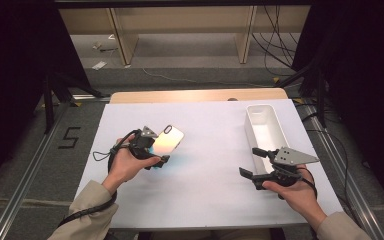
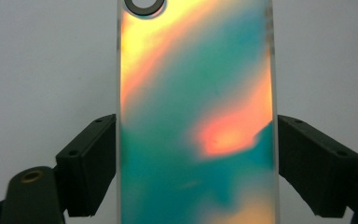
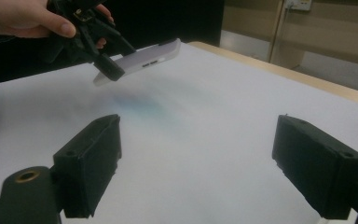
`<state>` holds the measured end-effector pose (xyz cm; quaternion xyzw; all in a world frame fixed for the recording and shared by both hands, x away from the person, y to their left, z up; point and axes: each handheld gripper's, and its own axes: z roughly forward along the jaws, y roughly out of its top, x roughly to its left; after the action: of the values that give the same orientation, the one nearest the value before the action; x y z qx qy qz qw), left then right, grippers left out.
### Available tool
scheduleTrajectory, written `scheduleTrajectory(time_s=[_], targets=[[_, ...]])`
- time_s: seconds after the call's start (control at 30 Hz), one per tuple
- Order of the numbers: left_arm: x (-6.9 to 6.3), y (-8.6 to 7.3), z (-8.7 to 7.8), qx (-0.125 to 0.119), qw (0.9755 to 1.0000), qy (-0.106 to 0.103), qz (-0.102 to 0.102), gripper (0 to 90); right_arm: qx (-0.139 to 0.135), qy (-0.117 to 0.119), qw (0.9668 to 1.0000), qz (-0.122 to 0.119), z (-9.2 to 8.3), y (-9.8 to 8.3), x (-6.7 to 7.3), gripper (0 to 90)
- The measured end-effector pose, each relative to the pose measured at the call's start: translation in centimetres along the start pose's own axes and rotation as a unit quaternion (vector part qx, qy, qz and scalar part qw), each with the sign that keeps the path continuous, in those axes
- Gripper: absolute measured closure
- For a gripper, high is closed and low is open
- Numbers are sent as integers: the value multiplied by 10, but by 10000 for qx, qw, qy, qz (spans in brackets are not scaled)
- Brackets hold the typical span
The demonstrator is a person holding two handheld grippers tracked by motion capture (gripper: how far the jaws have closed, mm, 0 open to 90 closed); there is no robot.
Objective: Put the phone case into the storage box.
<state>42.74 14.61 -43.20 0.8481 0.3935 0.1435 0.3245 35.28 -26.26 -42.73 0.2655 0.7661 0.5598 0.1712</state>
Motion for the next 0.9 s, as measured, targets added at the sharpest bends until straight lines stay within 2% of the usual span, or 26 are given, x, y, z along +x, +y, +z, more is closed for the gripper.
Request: scheduleTrajectory(time_s=[0.27,0.9], targets=[[-11,3,2,-78,9999,-59,139,170,-35,-63,10000,48,1,1,-2,165],[-32,7,4,-199,9992,-192,301,170,-93,-217,9996,153,5,5,-5,164]])
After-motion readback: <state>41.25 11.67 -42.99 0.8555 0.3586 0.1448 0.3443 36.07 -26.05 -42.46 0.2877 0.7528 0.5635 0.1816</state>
